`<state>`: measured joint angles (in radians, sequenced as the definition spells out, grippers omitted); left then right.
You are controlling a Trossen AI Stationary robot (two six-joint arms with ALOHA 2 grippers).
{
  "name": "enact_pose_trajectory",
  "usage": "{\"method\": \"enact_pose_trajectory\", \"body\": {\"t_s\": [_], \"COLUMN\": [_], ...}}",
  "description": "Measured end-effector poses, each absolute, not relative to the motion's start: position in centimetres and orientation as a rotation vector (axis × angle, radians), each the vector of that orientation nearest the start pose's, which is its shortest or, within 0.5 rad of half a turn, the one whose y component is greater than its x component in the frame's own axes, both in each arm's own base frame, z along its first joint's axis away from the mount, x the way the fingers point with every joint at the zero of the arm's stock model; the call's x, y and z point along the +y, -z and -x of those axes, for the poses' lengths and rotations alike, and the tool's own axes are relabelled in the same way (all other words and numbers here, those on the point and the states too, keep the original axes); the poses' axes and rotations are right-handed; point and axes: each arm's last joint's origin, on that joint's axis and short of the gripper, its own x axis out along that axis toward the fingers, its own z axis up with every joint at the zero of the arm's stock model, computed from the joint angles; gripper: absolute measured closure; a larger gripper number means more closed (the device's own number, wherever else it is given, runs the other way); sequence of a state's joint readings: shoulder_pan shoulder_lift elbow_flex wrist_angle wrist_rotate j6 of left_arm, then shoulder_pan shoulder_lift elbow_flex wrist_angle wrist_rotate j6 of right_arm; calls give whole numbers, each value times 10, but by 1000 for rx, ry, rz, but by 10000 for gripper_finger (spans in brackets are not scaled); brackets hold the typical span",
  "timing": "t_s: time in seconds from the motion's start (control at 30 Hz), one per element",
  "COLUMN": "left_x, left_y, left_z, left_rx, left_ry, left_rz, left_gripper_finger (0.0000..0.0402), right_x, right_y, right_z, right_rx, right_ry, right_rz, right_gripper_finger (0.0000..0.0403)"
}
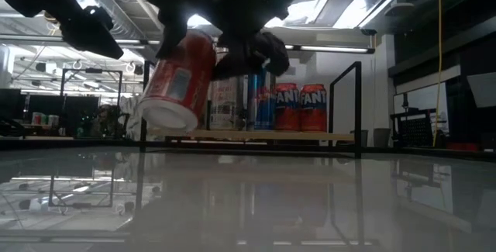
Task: Place canned beverage on shelf
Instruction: Put the red soda can on the shelf
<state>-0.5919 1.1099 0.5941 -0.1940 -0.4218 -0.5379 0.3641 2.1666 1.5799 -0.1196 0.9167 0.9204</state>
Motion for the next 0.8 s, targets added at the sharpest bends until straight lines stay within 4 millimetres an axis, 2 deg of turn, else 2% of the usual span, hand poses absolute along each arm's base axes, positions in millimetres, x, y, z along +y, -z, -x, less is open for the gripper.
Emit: {"method": "enact_pose_trajectory", "body": {"t_s": [0.23, 0.43, 0.53, 0.8], "left_x": [-110, -110, -110, -108], "left_y": [-210, -210, -210, -210], "left_z": [-187, -187, -187, -187], "left_rx": [626, 625, 625, 604], "left_ry": [-29, -29, -29, -77], "left_rz": [142, 140, 138, 68], "left_gripper_finger": [52, 52, 52, 52], "right_x": [146, 146, 149, 155], "right_y": [-186, -187, -184, -158], "right_z": [-450, -449, -448, -452], "right_rx": [298, 284, 256, 217], "right_ry": [726, 775, 820, 894], "right_rz": [-173, -104, -84, -44], "right_gripper_finger": [80, 80, 80, 80]}}
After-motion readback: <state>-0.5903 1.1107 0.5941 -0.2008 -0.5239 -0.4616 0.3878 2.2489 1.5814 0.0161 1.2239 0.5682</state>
